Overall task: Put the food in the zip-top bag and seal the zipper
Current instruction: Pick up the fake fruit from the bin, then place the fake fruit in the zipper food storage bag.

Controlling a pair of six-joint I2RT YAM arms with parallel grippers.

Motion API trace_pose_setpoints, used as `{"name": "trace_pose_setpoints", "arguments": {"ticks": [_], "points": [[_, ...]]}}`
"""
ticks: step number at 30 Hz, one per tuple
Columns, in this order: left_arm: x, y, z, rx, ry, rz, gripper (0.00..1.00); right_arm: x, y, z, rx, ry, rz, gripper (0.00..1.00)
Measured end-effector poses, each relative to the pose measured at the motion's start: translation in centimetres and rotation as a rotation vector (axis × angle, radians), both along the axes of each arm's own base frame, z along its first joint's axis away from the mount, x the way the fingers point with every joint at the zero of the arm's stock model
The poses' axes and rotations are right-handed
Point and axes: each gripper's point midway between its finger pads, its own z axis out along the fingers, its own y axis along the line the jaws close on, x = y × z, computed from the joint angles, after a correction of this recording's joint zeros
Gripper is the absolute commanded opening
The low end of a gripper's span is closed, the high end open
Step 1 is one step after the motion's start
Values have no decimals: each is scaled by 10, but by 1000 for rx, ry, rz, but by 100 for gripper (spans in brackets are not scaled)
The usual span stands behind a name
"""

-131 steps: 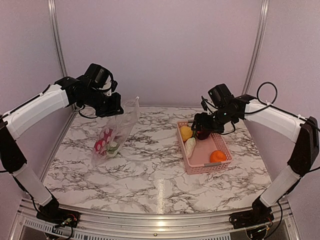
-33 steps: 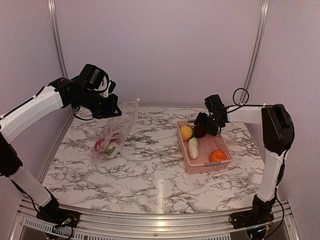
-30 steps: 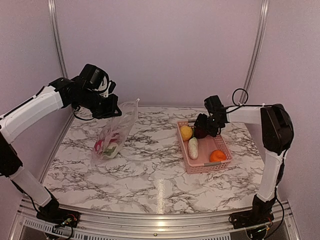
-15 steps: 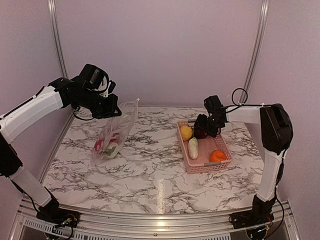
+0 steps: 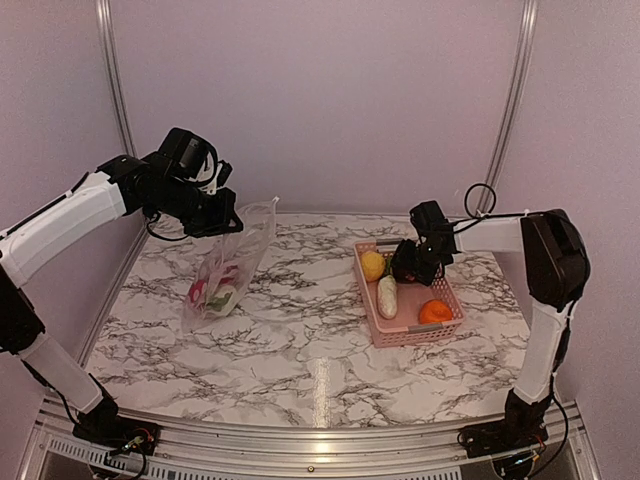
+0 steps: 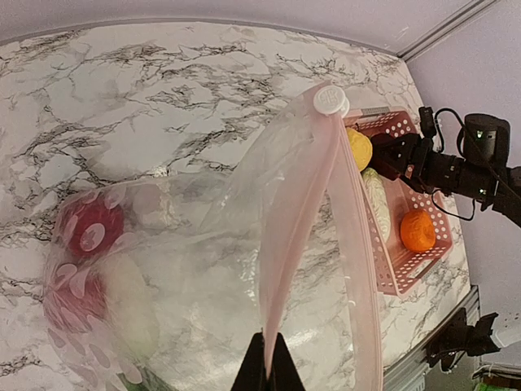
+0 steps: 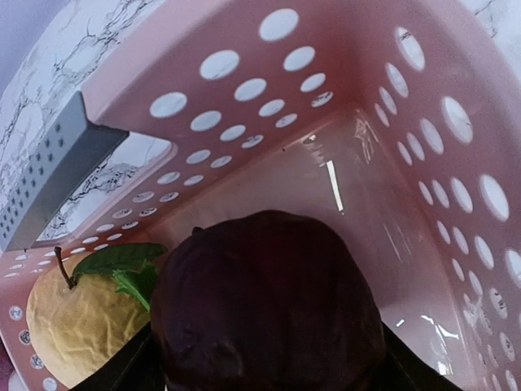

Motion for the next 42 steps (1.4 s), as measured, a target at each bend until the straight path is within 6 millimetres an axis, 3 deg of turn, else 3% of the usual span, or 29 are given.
{"name": "trace_pose_setpoints", "arguments": {"ticks": [4,7,15,19,25,31,35,38,42], "points": [[0,0,0,2,-2,-2,0,-2,-1,4,1,-5,1,66],[0,0,0,2,-2,-3,0,-6,-2,18,4,-25,7,65],[2,2,0,17,-13,1,0,-16,3,114,61,-219,67,64],[3,3,-1,23,-17,8,0,-27,17,147,66,-298,141,63],[6,1,-6,30,-5,7,0,-49,75,176,84,-358,326,62],[7,-5,-10,10,12,-5,0,-67,143,232,121,-500,551,59],[6,-13,-7,-15,16,-23,0,-94,193,271,123,-632,732,59],[7,-20,-1,-32,9,-37,0,-115,218,289,146,-693,829,59],[0,-33,3,-47,6,-68,0,-127,233,301,172,-739,894,59]]}}
